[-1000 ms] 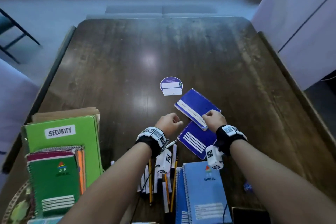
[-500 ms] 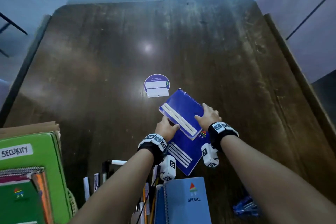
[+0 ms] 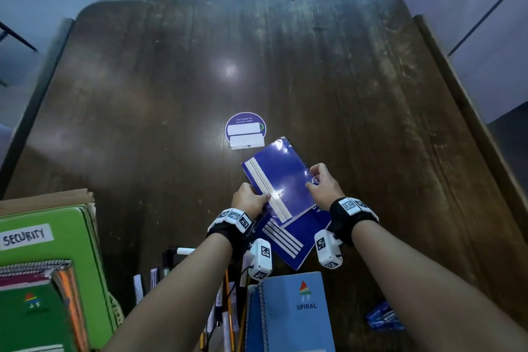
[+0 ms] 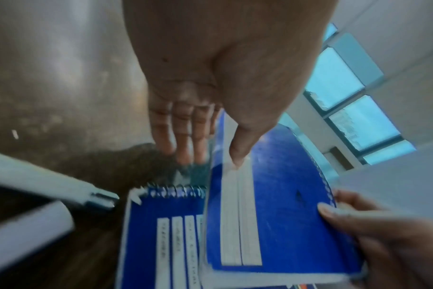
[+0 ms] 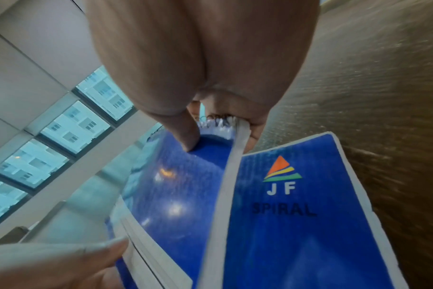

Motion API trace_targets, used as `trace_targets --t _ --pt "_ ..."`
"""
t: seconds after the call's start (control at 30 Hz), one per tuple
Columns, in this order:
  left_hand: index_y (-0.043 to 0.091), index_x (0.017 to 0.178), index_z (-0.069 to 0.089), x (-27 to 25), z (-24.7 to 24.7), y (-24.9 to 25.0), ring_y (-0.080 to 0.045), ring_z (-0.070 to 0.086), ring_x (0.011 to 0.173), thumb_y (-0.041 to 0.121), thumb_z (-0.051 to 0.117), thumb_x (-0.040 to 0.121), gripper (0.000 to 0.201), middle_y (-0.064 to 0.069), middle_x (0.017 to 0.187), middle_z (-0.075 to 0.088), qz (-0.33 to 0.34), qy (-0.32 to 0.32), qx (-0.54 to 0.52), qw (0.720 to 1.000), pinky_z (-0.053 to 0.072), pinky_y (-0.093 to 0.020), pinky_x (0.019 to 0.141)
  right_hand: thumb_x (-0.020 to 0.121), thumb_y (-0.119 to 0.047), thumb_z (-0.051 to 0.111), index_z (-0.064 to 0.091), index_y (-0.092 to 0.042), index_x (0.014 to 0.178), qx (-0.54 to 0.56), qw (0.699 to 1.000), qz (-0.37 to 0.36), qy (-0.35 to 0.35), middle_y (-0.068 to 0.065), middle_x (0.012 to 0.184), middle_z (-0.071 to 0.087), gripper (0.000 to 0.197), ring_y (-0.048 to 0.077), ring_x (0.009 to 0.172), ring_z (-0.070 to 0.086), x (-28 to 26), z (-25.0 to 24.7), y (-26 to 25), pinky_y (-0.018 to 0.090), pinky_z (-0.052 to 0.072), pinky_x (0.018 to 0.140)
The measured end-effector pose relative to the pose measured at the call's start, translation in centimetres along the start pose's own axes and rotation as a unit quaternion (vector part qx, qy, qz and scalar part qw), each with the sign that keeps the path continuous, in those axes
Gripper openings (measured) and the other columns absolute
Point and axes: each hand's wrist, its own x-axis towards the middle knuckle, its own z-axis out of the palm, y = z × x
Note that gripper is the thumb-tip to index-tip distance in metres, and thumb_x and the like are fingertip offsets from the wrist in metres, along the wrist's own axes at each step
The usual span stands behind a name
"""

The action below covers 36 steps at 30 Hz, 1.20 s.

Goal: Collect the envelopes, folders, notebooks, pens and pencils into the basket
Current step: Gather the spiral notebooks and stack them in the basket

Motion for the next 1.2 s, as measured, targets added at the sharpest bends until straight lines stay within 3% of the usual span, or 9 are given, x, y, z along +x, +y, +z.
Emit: trace_targets --t 0.1,0.27,0.4,0.5,0.6,0.73,0.9,1.0,1.2 --pt "0.012 0.128 0.045 -2.5 -1.8 -0.3 -0.028 0.057 0.119 0.040 0.074 0.084 0.060 -0.009 0.132 0.054 0.023 0.078 0.093 0.992 0.048 -0.040 0.096 0.099 -0.025 0.054 0.048 -0.033 0.118 0.003 0.997 -0.024 -0.076 -0.004 0.110 0.062 0.022 0.015 0.090 0.067 -1.9 0.2 -1.9 0.036 0.058 0.073" --pt "0.023 0.153 0.018 -5.6 -5.2 0.7 -0.029 0.018 0.147 0.031 0.072 0.082 0.089 -0.009 0.159 0.019 0.250 0.192 0.265 0.911 0.022 -0.046 0.120 0.100 -0.019 0.050 0.052 -0.044 0.111 -0.066 0.984 -0.094 -0.136 -0.002 0.113 0.064 0.028 0.018 0.096 0.069 -5.2 1.3 -6.2 0.047 0.061 0.080" --pt "0.022 0.131 0.055 -7.1 -8.6 1.0 -0.027 0.038 0.138 0.013 0.059 0.085 0.047 -0.004 0.140 0.053 0.357 0.110 0.368 0.851 0.017 -0.048 0.121 0.094 -0.012 0.052 0.059 -0.040 0.116 -0.133 0.970 -0.165 -0.115 -0.002 0.119 0.063 0.036 0.019 0.107 0.062 -7.7 2.9 -9.7 0.044 0.056 0.090" --pt "0.020 0.104 0.064 -8.6 -11.4 0.1 -0.029 0.063 0.100 0.012 0.057 0.089 0.019 -0.005 0.104 0.070 0.339 0.082 0.288 0.892 0.049 -0.041 0.093 0.090 -0.017 0.062 0.059 -0.031 0.121 -0.106 0.972 -0.204 -0.043 -0.006 0.116 0.059 0.034 0.017 0.112 0.057 -9.0 4.2 -11.2 0.044 0.052 0.096" --pt "0.017 0.106 0.061 -10.2 -14.8 -1.9 -0.029 0.062 0.094 0.013 0.059 0.092 0.014 -0.009 0.103 0.069 0.294 0.087 0.183 0.934 0.050 -0.036 0.084 0.083 -0.026 0.072 0.048 -0.023 0.136 -0.004 0.983 -0.175 0.064 -0.001 0.124 0.054 0.058 0.018 0.112 0.056 -10.5 5.5 -12.1 0.039 0.049 0.098" --pt "0.012 0.107 0.059 -12.4 -19.0 -5.5 -0.020 0.061 0.091 0.011 0.058 0.096 0.011 -0.007 0.105 0.068 0.289 0.082 0.015 0.954 0.046 -0.014 0.071 0.085 -0.032 0.072 0.030 -0.019 0.148 0.126 0.990 -0.063 0.027 -0.001 0.128 0.051 0.076 0.021 0.117 0.055 -13.1 8.7 -12.9 0.041 0.048 0.100" --pt "0.022 0.093 0.054 -14.3 -23.7 -11.2 -0.021 0.063 0.091 0.002 0.058 0.095 0.020 -0.009 0.102 0.069 0.276 0.045 -0.132 0.951 0.052 -0.046 0.092 0.093 -0.002 0.063 0.050 -0.011 0.122 0.257 0.960 -0.089 -0.070 0.012 0.126 0.064 0.032 0.028 0.116 0.063 -16.3 15.4 -15.3 0.049 0.050 0.100" --pt "0.022 0.096 0.054 -15.4 -26.8 -14.6 -0.021 0.065 0.089 0.004 0.064 0.088 0.022 -0.009 0.100 0.070 0.259 0.065 -0.157 0.951 0.053 -0.046 0.091 0.096 -0.003 0.059 0.051 -0.020 0.103 0.225 0.964 -0.119 -0.077 0.013 0.121 0.066 0.019 0.024 0.105 0.066 -18.0 18.8 -17.3 0.046 0.055 0.092" --pt "0.013 0.101 0.057 -17.8 -32.8 -22.4 -0.022 0.067 0.089 0.012 0.069 0.086 0.019 -0.005 0.098 0.071 0.205 0.090 -0.099 0.970 0.056 -0.043 0.086 0.097 -0.008 0.059 0.051 -0.018 0.108 0.158 0.969 -0.147 -0.121 0.005 0.112 0.068 0.017 0.019 0.099 0.069 -21.0 25.9 -20.9 0.036 0.060 0.077"
